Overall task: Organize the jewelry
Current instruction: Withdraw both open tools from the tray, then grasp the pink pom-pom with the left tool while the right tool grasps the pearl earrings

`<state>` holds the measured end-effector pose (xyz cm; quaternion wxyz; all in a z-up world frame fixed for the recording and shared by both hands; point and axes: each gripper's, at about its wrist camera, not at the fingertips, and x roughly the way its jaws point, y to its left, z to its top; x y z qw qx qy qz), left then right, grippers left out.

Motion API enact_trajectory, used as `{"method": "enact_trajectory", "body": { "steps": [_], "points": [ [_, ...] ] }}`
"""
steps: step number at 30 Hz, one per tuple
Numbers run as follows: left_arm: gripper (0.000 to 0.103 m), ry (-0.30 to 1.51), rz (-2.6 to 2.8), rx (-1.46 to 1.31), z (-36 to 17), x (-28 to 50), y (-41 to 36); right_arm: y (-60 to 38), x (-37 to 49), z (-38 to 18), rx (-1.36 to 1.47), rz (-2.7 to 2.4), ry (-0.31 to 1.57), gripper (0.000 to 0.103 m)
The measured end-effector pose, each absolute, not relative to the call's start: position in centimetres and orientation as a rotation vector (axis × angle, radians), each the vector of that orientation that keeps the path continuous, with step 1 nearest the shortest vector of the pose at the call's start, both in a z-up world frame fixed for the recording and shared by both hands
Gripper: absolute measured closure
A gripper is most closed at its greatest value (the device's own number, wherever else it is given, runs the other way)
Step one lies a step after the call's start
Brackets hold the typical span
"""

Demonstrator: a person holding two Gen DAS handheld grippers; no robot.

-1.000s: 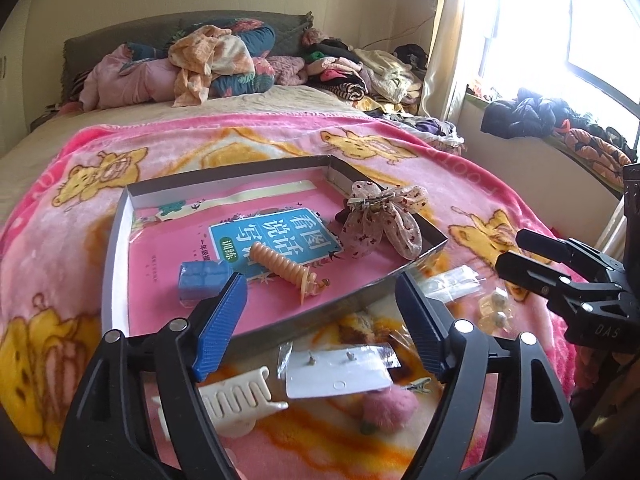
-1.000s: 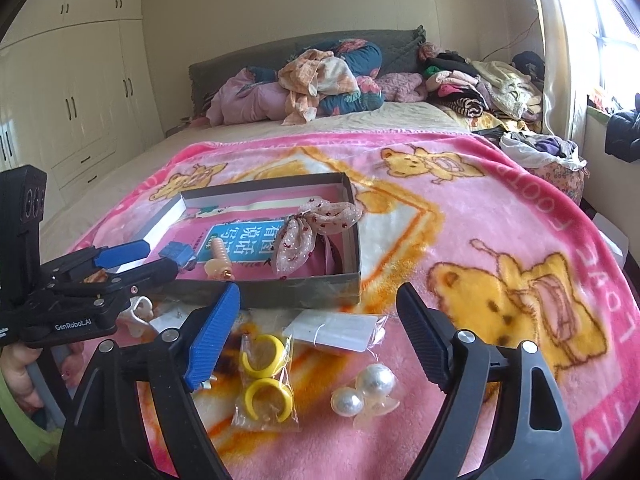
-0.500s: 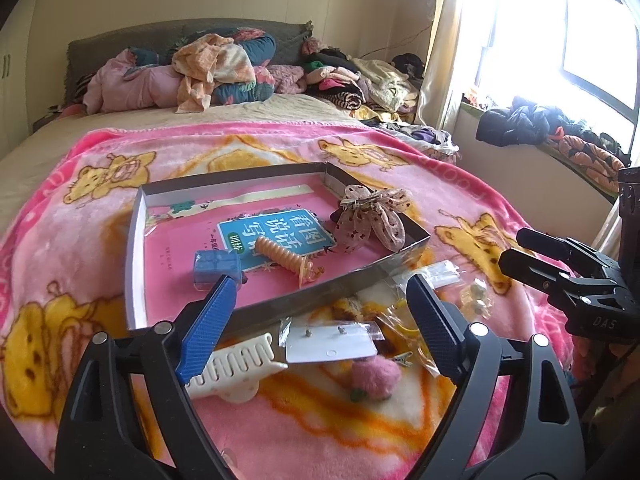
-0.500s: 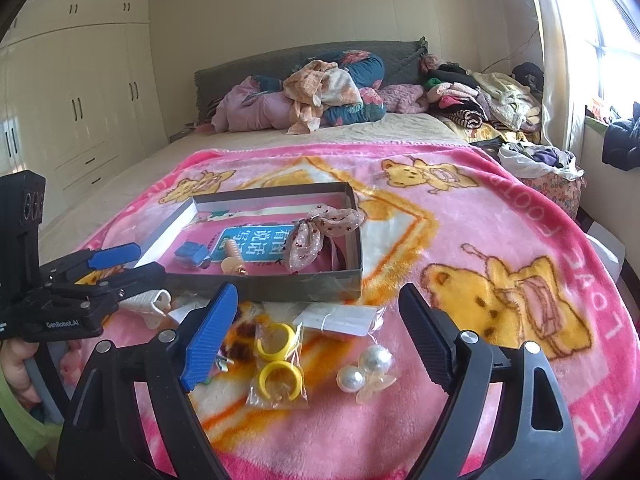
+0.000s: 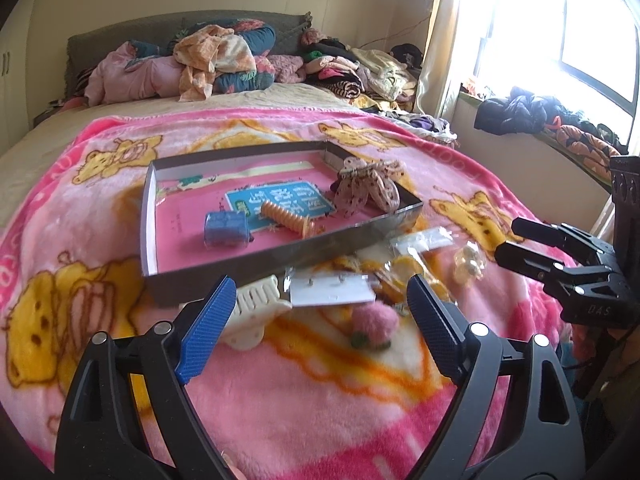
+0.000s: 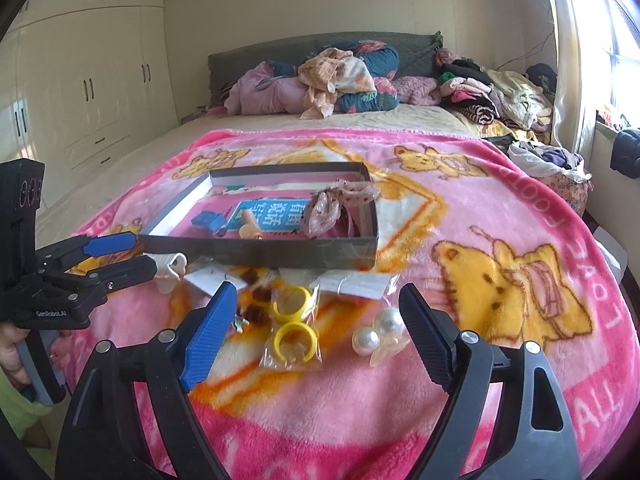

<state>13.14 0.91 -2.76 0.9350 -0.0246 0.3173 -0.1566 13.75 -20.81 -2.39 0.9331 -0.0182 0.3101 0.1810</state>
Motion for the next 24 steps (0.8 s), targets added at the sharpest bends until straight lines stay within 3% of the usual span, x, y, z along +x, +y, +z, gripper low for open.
{"method": "enact_trajectory", "body": {
  "steps": [24],
  "points": [
    [0.025, 0.739, -0.382, -0.004, -6.0, 13.4, -2.3, -23.3, 15.5, -6.3, -0.075, 0.273, 0.75, 0.023]
  ]
}}
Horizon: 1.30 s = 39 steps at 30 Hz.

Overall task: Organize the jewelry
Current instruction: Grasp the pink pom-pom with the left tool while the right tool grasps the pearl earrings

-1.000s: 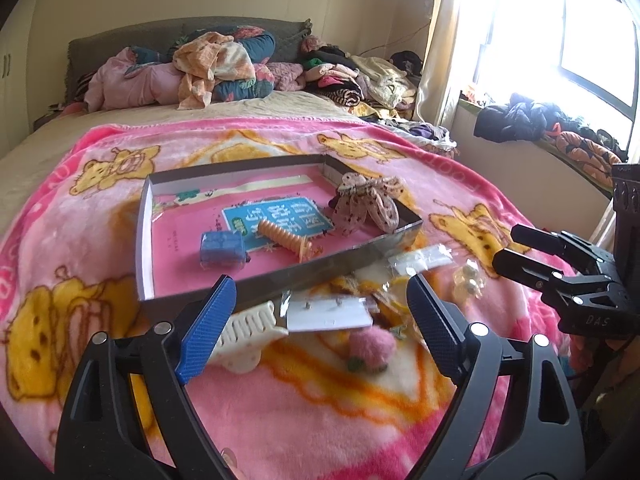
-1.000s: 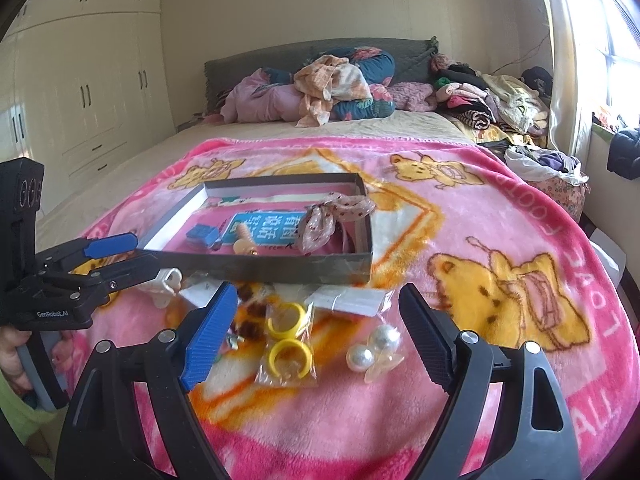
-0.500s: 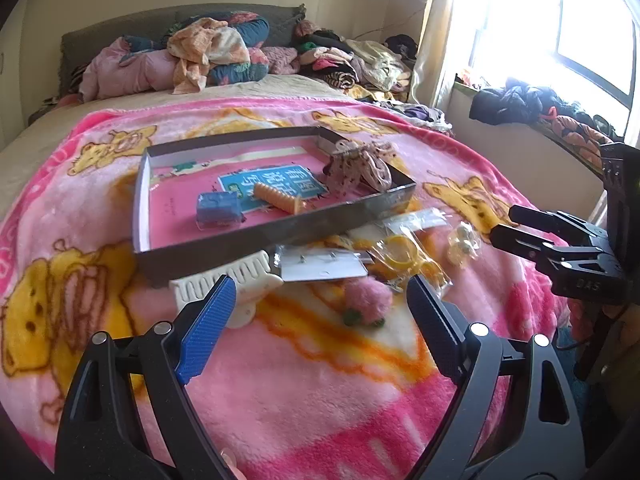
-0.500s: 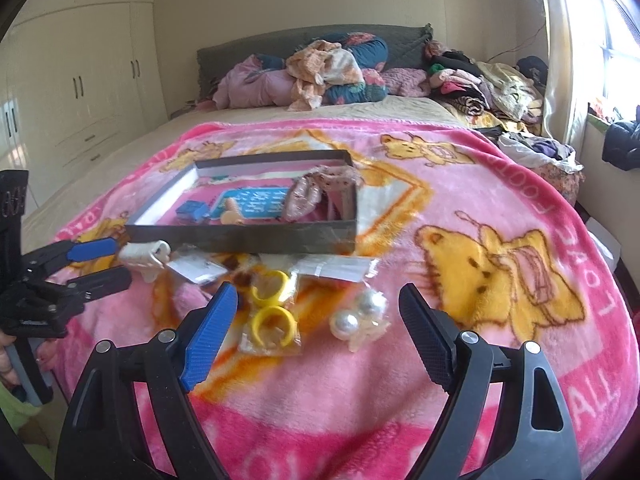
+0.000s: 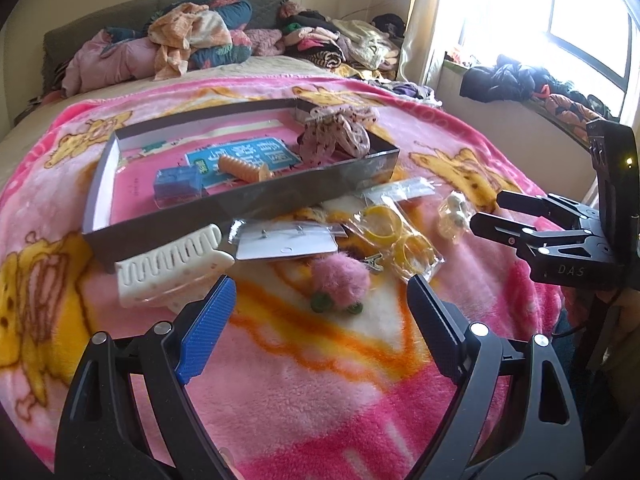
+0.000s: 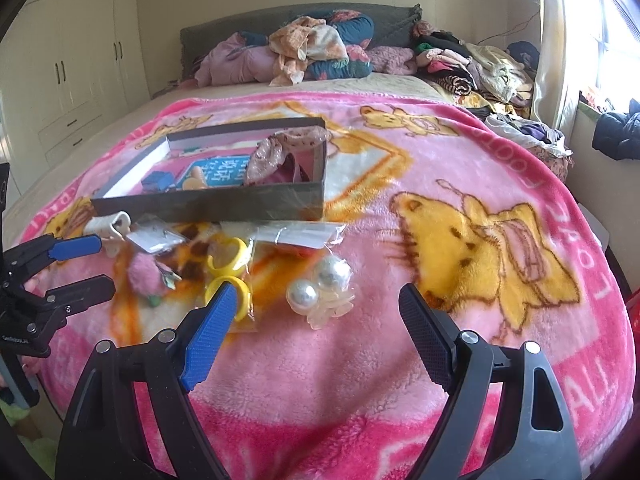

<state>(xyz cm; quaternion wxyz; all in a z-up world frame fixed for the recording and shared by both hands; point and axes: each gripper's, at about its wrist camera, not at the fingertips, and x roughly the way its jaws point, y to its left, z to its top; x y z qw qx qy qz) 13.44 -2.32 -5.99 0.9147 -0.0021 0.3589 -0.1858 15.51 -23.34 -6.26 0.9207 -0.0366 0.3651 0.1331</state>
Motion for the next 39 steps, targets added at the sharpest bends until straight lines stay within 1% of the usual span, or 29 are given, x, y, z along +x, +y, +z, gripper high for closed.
{"method": "enact_trajectory", "body": {
  "steps": [14, 17, 18, 19, 20, 22, 23, 24, 25, 26, 27, 39],
  "points": [
    [0.025, 0.797, -0.383, -0.015, -8.1, 15.3, -3.7, -23.0, 18.4, -8.1, -0.12, 0.269, 0.824, 0.023],
    [0.028, 0.801, -0.381, -0.015, -8.3, 15.7, -3.9, -23.0, 19.1, -8.6, -0.119, 0.274, 0.845, 0.023],
    [0.031, 0.801, -0.381, -0.011, -8.3, 15.8, -4.0, -23.0, 19.4, -8.8, -0.114, 0.279, 0.854, 0.026],
    [0.034, 0.8, -0.381, -0.005, -8.3, 15.9, -4.2, -23.0, 19.5, -9.0, -0.113, 0.285, 0.862, 0.031],
    [0.035, 0.801, -0.382, -0.002, -8.4, 15.9, -4.3, -22.9, 19.6, -9.2, -0.113, 0.29, 0.868, 0.033],
    [0.046, 0.804, -0.382, 0.001, -8.5, 16.1, -4.5, -22.8, 19.7, -9.4, -0.114, 0.295, 0.875, 0.043],
    [0.048, 0.805, -0.383, 0.002, -8.5, 16.2, -4.5, -22.8, 19.7, -9.5, -0.116, 0.296, 0.877, 0.046],
    [0.053, 0.806, -0.384, 0.003, -8.5, 16.2, -4.6, -22.8, 19.7, -9.5, -0.116, 0.298, 0.877, 0.054],
    [0.059, 0.805, -0.388, 0.005, -8.5, 16.2, -4.7, -22.9, 19.6, -9.5, -0.108, 0.309, 0.876, 0.059],
    [0.062, 0.806, -0.392, 0.007, -8.5, 16.2, -4.8, -23.0, 19.5, -9.4, -0.096, 0.319, 0.874, 0.062],
    [0.068, 0.807, -0.396, 0.01, -8.5, 16.1, -4.9, -23.1, 19.4, -9.3, -0.088, 0.322, 0.873, 0.063],
    [0.07, 0.793, -0.425, 0.017, -7.9, 14.8, -5.3, -23.4, 17.5, -8.0, -0.038, 0.367, 0.846, 0.063]
  ]
}}
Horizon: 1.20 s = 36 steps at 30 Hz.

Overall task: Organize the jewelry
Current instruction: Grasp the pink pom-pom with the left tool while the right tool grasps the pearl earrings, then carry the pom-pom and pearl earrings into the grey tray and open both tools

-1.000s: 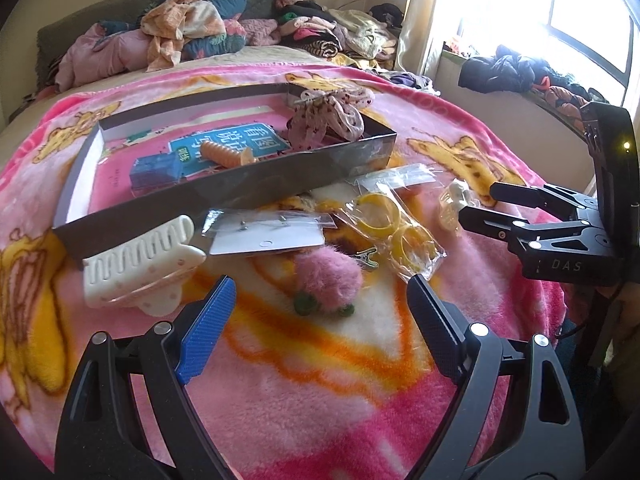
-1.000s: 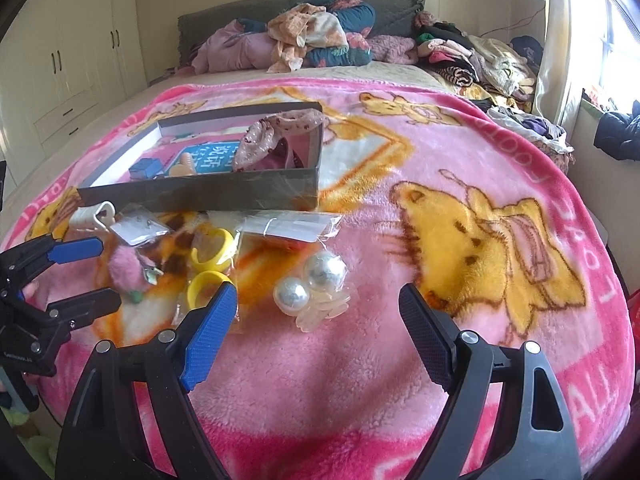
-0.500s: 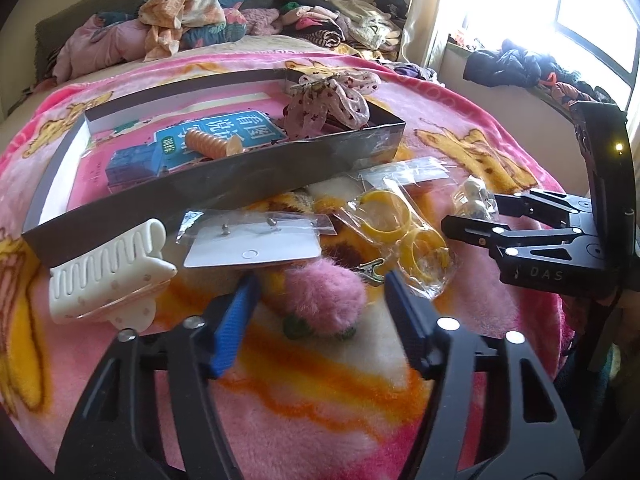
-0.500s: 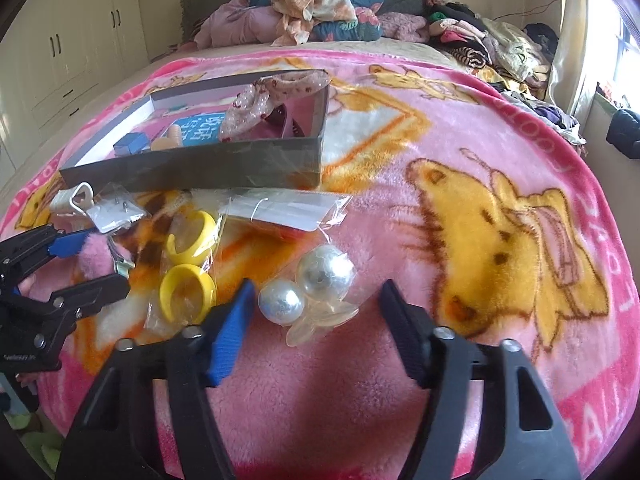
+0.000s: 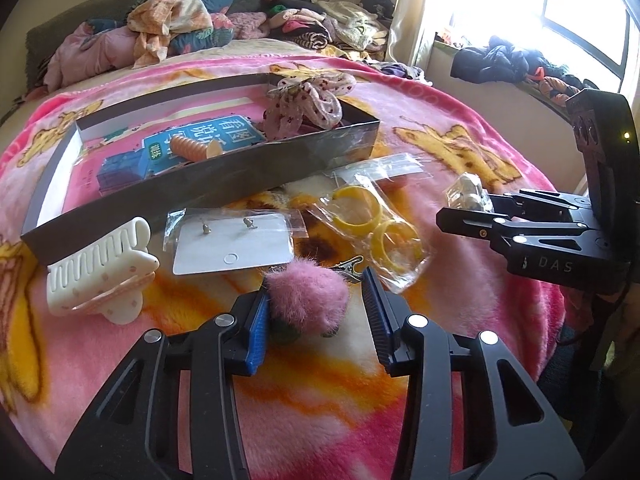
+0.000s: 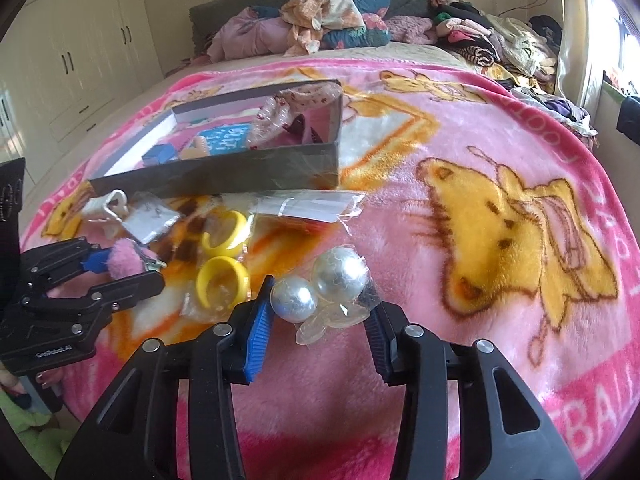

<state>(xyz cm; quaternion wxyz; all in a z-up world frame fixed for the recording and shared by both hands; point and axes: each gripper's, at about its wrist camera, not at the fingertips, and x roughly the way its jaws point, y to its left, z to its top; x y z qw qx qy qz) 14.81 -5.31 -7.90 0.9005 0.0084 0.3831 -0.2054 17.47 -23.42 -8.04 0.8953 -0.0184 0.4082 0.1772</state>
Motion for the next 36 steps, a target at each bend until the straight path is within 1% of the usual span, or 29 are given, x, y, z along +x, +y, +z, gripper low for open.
{"method": "enact_trajectory", "body": {
  "steps": [17, 28, 36],
  "points": [
    [0.07, 0.739, -0.39, -0.065, -5.4, 13.9, -1.7, -21.6, 16.7, -6.0, -0.036, 0.399, 0.817, 0.063],
    [0.07, 0.706, -0.337, -0.12, -4.2, 14.3, 1.3, -18.1, 17.8, -3.4, -0.075, 0.447, 0.774, 0.063],
    [0.07, 0.687, -0.307, -0.142, -3.6, 14.4, 3.2, -16.3, 18.4, -2.5, -0.104, 0.469, 0.762, 0.063]
  ]
}}
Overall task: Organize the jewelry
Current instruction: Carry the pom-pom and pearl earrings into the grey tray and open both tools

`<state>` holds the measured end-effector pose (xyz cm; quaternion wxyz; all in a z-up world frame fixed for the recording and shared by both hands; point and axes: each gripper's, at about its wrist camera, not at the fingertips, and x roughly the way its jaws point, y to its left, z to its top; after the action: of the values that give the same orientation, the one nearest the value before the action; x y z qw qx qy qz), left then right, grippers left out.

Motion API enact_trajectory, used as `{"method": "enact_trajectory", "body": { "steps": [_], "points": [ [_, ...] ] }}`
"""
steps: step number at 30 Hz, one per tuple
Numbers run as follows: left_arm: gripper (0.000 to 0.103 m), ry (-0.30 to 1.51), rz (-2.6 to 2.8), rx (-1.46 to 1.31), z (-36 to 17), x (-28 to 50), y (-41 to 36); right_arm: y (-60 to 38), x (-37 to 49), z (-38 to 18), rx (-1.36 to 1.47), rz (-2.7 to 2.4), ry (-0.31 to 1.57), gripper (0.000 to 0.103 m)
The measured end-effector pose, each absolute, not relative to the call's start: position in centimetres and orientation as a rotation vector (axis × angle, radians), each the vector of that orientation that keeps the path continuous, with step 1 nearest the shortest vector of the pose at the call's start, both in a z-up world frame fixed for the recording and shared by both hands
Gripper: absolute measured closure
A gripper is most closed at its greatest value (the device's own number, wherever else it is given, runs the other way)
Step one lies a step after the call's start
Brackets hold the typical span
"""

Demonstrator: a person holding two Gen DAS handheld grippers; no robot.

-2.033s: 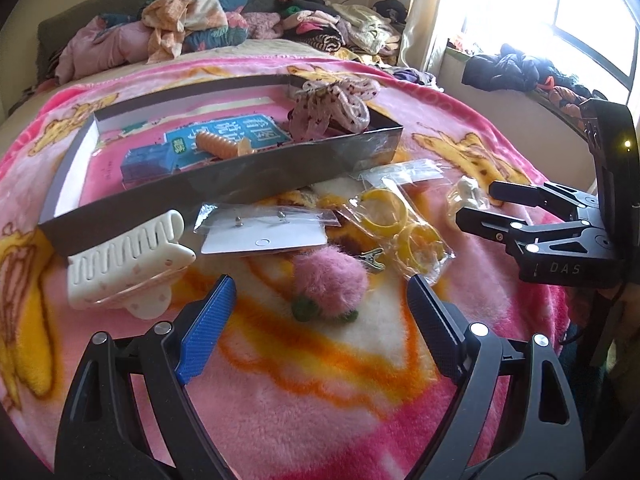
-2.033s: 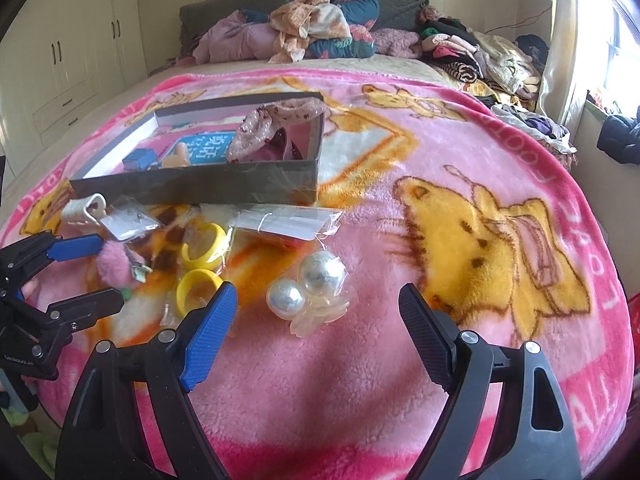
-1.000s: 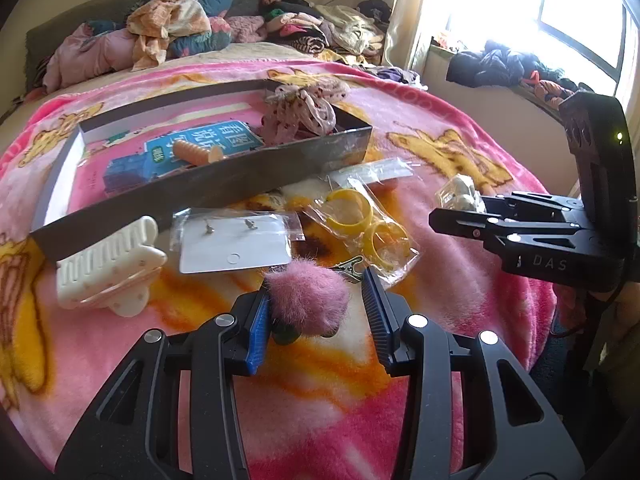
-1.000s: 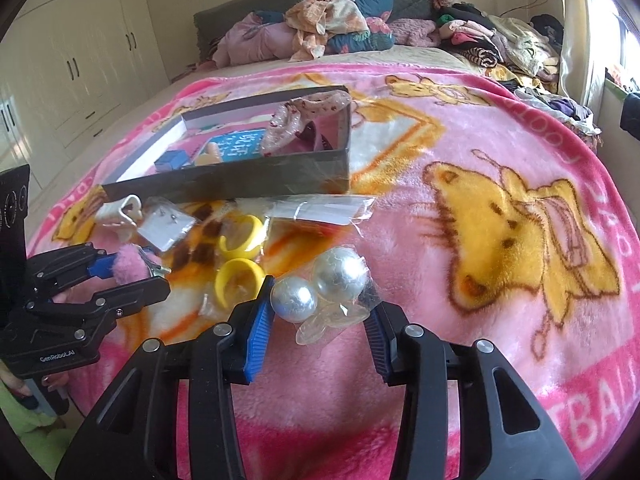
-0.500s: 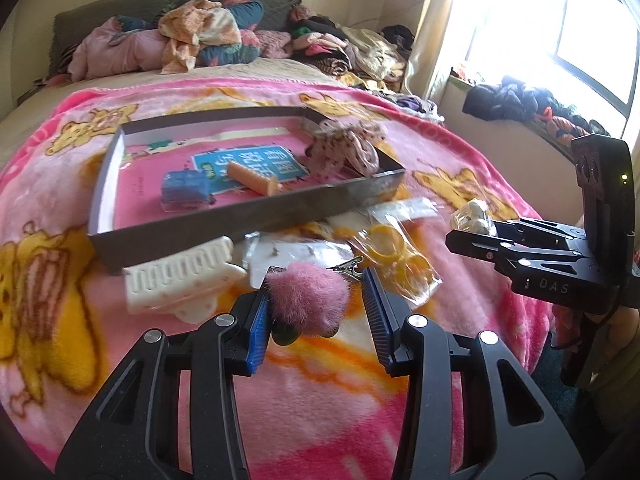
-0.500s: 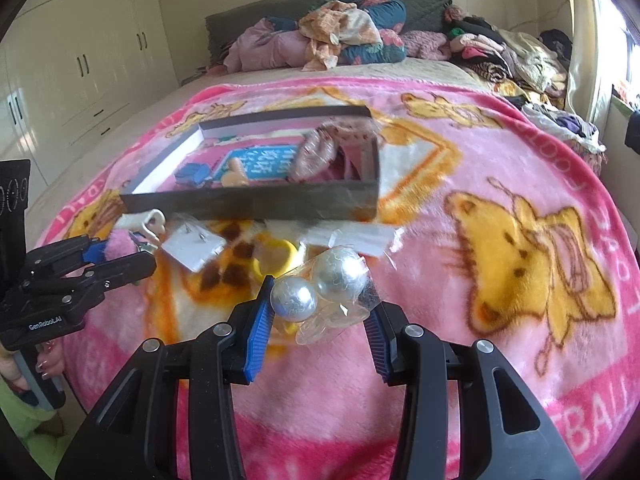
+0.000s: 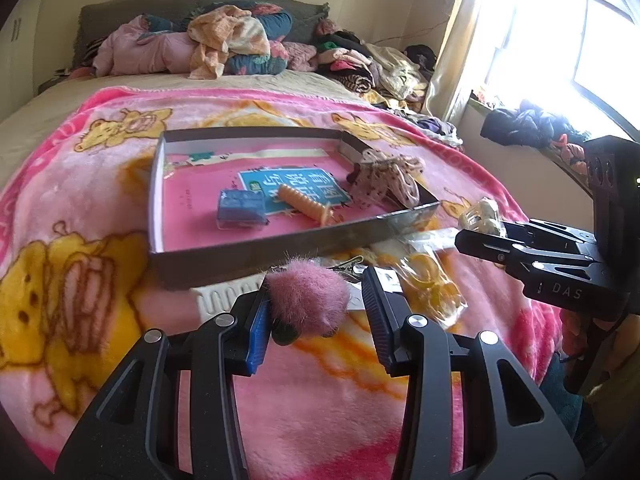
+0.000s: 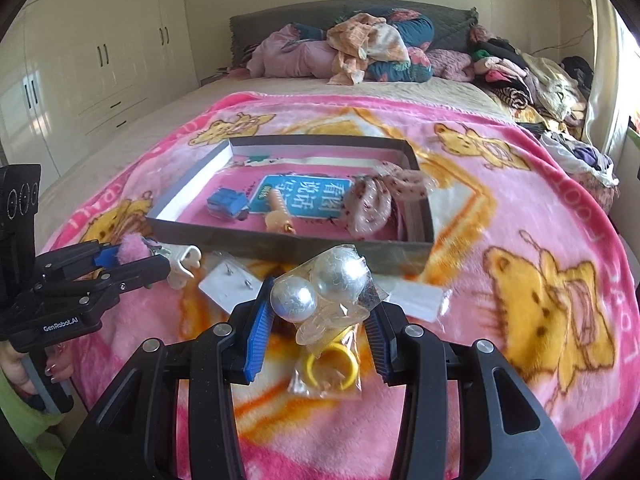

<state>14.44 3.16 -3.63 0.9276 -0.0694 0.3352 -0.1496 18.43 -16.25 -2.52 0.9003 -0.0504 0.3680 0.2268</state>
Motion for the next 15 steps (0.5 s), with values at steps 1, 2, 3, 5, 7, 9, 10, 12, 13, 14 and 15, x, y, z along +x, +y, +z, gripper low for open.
{"method": "enact_trajectory", "body": {
  "steps": [1, 2, 3, 5, 7, 9, 10, 12, 13, 14, 15],
  "points": [
    [0.07, 0.685, -0.303, -0.144, -3.5, 14.5, 3.4, -16.0, 18.6, -2.4, -0.106, 0.472, 0.761, 0.063],
    [0.07, 0.683, -0.301, -0.146, -3.5, 14.6, 3.5, -15.8, 18.7, -2.3, -0.108, 0.474, 0.759, 0.063],
    [0.07, 0.681, -0.298, -0.147, -3.4, 14.7, 3.8, -15.6, 18.9, -2.2, -0.11, 0.477, 0.756, 0.063],
    [0.07, 0.678, -0.292, -0.148, -3.3, 14.8, 4.1, -15.2, 19.3, -2.0, -0.113, 0.478, 0.753, 0.063],
    [0.07, 0.675, -0.287, -0.154, -3.2, 15.1, 4.4, -14.9, 19.6, -1.8, -0.113, 0.482, 0.748, 0.063],
    [0.069, 0.669, -0.28, -0.158, -3.0, 15.3, 4.8, -14.7, 19.8, -1.6, -0.113, 0.481, 0.742, 0.063],
    [0.069, 0.665, -0.278, -0.16, -2.9, 15.5, 4.9, -14.5, 20.0, -1.5, -0.112, 0.483, 0.739, 0.063],
    [0.069, 0.655, -0.277, -0.167, -2.8, 15.7, 5.1, -14.4, 20.4, -1.2, -0.109, 0.481, 0.731, 0.063],
    [0.069, 0.648, -0.277, -0.167, -2.6, 15.8, 5.2, -14.3, 20.5, -1.1, -0.108, 0.48, 0.727, 0.063],
    [0.069, 0.645, -0.273, -0.164, -2.6, 16.0, 5.3, -14.2, 20.7, -1.0, -0.108, 0.478, 0.724, 0.063],
    [0.069, 0.644, -0.271, -0.164, -2.5, 16.2, 5.4, -14.2, 20.8, -1.0, -0.109, 0.475, 0.721, 0.063]
  ]
}}
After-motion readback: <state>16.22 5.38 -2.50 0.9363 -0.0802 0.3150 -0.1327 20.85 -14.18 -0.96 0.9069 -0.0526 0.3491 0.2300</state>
